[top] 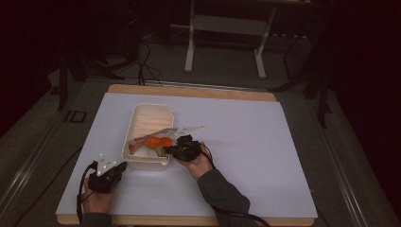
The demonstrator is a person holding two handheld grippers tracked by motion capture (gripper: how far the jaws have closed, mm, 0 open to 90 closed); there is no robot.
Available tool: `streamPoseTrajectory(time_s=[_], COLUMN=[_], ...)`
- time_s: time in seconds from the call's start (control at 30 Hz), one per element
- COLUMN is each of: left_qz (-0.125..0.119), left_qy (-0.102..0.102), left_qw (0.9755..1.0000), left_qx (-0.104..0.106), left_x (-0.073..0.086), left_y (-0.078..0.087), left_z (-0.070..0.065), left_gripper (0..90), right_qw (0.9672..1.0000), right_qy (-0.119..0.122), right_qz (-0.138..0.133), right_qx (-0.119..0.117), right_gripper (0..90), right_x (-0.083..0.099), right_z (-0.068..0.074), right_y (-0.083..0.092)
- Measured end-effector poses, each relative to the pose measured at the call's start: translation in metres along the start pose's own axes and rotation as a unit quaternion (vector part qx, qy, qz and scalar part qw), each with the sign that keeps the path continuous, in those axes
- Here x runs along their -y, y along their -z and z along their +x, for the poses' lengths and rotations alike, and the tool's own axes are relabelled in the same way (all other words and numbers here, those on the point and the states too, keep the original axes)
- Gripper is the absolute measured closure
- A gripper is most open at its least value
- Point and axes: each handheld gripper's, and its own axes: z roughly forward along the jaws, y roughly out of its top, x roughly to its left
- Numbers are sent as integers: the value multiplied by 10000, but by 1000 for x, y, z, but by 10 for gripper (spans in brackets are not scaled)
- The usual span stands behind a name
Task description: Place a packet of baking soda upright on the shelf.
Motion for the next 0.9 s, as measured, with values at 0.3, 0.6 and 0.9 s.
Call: streamPoseTrajectory(time_s=[0.3, 0.6, 0.9], left_qz=[14, 36, -10], left_qy=[11, 22, 245], left_qw=[10000, 10000, 9995], left_qx=[5, -77, -199], left_x=[0, 0, 3], left_y=[0, 0, 3], left_z=[0, 2, 9], left_gripper=[895, 895, 894], right_qw=[9989, 9973, 9987], right_qy=[-24, 72, -12], right_qz=[-442, -726, -461], right_qx=[-152, -117, 194], right_gripper=[723, 637, 619], right_x=[-8, -16, -6], right_z=[-4, -8, -28], right_y=[18, 55, 77])
